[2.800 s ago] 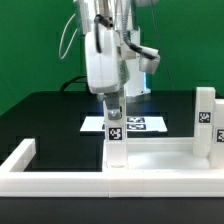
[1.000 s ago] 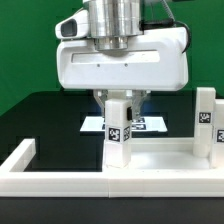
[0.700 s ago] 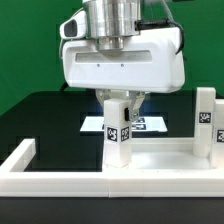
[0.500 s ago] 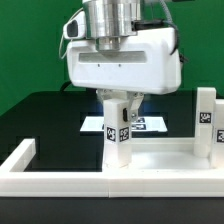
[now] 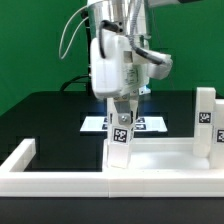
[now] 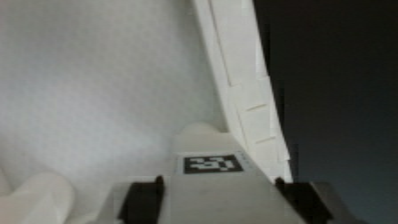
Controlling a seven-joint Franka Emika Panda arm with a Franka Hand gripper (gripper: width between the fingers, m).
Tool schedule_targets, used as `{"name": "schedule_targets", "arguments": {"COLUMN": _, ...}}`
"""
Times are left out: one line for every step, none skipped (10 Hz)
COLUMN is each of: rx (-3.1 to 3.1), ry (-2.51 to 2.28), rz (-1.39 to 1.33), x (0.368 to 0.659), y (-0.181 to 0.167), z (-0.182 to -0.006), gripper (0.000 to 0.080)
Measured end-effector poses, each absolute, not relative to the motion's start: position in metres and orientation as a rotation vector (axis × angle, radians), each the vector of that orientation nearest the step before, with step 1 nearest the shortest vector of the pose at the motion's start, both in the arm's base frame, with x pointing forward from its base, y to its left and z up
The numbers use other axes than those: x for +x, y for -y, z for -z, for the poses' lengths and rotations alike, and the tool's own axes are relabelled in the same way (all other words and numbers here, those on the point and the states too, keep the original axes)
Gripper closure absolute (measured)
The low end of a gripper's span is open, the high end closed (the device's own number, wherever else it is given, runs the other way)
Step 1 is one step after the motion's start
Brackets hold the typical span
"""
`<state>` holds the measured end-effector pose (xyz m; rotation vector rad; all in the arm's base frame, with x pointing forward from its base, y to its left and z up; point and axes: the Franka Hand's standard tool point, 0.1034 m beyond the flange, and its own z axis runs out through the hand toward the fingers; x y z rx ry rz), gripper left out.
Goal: Assemble desk
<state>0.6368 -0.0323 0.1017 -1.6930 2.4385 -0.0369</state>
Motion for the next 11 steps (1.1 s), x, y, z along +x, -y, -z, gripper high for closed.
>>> {"name": "schedule_targets", "arguments": {"rx": -1.654, "ry": -2.465, "rz": 0.033, "x": 0.637, "y": 0.033, "z": -0.102, "gripper": 0.0508}}
{"name": "schedule_targets", "arguments": {"rx": -1.676, "ry": -2.451, "rz": 0.035, "x": 0.637, "y": 0.032, "z": -0.102, "gripper": 0.0508}}
{"name": "schedule_targets", "arguments": {"rx": -1.754, "ry": -2.396, "rz": 0.044, "x": 0.637, "y": 0.033, "z": -0.102, "gripper": 0.0280}}
{"name": "schedule_targets", "arguments": {"rx": -1.984, "ry": -2.208, "rz": 0.073, "x": 0.637, "y": 0.037, "z": -0.105, "gripper": 0.0280}}
{"name": "schedule_targets", "arguments": {"rx": -2.194, "ry": -2.003, "rz": 0.099, "x": 0.636, "y": 0.040, "z": -0.107, "gripper": 0.0178}}
{"name": "schedule_targets", "arguments": {"rx": -2.407, "ry": -1.754, "rz": 0.117, "x": 0.630, "y": 0.041, "z": -0.107, "gripper": 0.0158}}
{"name": "schedule_targets", "arguments": {"rx": -2.467, "ry": -1.685, "rz": 0.130, "x": 0.625, "y": 0.043, "z": -0.105, "gripper": 0.0158}}
{"name": "schedule_targets", "arguments": {"rx": -2.535, "ry": -1.589, "rz": 0.139, "x": 0.625, "y": 0.043, "z": -0.104, "gripper": 0.0151}}
{"name": "schedule_targets", "arguments": {"rx": -2.585, "ry": -1.512, "rz": 0.146, "x": 0.625, "y": 0.044, "z": -0.104, "gripper": 0.0151}}
{"name": "schedule_targets", "arguments": {"rx": -2.626, "ry": -1.445, "rz": 0.151, "x": 0.625, "y": 0.044, "z": -0.104, "gripper": 0.0150}}
{"name": "schedule_targets", "arguments": {"rx": -2.757, "ry": -1.233, "rz": 0.161, "x": 0.626, "y": 0.044, "z": -0.104, "gripper": 0.0150}}
